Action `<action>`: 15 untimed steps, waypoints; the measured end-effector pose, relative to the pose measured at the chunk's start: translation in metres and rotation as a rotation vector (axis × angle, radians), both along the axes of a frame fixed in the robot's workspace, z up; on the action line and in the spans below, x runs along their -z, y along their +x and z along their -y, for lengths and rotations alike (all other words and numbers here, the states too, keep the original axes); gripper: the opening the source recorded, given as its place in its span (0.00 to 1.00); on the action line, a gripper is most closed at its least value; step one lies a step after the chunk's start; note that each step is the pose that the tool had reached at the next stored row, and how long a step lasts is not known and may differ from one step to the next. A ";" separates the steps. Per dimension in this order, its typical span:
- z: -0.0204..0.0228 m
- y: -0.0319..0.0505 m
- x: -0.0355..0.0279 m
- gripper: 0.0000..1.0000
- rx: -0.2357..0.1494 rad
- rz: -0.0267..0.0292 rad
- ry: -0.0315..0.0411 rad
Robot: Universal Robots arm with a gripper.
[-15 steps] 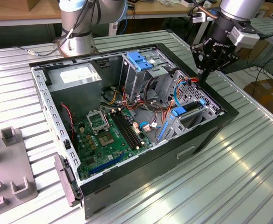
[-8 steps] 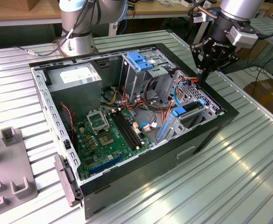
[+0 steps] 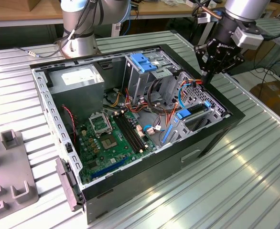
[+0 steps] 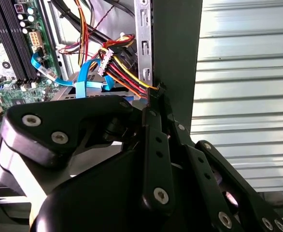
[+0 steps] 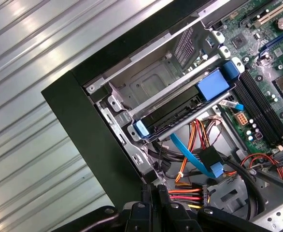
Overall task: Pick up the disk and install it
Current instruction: 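Insert the first disk wire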
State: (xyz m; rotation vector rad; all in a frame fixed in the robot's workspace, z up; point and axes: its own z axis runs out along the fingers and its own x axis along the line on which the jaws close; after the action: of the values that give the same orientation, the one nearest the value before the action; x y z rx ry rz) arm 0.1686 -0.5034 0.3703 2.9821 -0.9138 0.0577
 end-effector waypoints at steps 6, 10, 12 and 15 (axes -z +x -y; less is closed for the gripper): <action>0.0006 -0.0013 0.0003 0.17 0.035 0.0000 -0.0013; 0.0021 -0.0063 0.0006 0.17 0.052 0.0000 -0.0048; 0.0021 -0.0063 0.0009 0.17 0.078 0.0000 -0.0059; 0.0021 -0.0063 0.0015 0.17 0.126 0.0000 -0.0086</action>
State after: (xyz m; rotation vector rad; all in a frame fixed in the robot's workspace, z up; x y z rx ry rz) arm 0.1623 -0.5056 0.3689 2.9090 -1.0953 0.0591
